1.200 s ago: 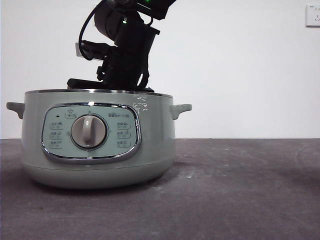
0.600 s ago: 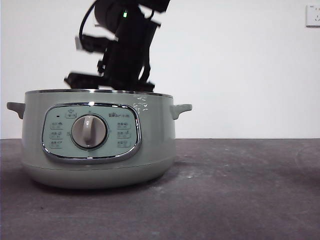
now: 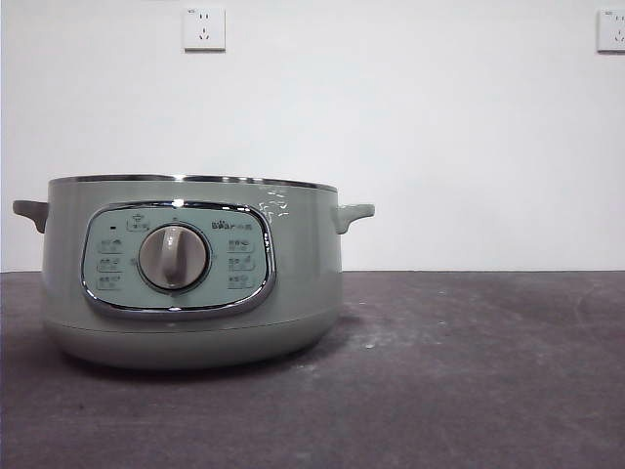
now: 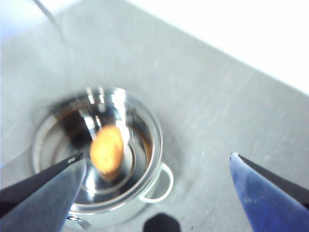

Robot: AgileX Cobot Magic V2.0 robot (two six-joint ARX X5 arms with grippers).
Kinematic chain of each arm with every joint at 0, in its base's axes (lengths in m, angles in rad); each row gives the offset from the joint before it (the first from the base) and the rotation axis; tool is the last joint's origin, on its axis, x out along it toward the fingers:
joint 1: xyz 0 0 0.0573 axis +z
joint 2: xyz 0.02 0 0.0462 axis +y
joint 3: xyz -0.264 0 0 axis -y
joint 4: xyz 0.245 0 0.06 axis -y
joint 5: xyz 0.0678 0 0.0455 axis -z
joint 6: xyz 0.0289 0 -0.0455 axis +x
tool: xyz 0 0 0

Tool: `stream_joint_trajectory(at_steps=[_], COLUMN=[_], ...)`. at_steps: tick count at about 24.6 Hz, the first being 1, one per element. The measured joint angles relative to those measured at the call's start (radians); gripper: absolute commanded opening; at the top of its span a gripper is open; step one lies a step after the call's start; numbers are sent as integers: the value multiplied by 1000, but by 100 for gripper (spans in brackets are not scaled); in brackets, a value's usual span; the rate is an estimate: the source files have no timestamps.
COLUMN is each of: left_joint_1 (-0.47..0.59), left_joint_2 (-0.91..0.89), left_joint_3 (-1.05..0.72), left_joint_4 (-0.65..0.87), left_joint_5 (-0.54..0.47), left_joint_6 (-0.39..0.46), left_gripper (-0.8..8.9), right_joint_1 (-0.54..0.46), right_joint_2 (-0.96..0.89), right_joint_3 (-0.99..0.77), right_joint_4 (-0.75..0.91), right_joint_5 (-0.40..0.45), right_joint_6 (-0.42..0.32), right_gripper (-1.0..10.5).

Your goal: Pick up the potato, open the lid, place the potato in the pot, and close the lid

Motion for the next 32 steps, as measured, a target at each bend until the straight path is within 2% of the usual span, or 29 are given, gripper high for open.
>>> stream_joint_trajectory(at_steps=[4, 11, 23, 32], left_joint_1=[0, 0, 0, 0], left_joint_2=[151, 306, 468, 502], left_joint_3=[0, 0, 0, 0], left_joint_4=[66, 117, 160, 162], left_joint_5=[101, 163, 185, 188], left_joint_6=[0, -1, -11, -11], left_gripper=[-8, -8, -8, -8], right_joint_1=[-2, -2, -2, -2], right_joint_2=[-140, -219, -233, -233], right_joint_3=[2, 3, 3, 3], right_joint_4=[-25, -95, -150, -150], right_joint_5=[0, 1, 0, 1], right_joint_6=[16, 34, 39, 39], right_gripper=[500, 500, 500, 500])
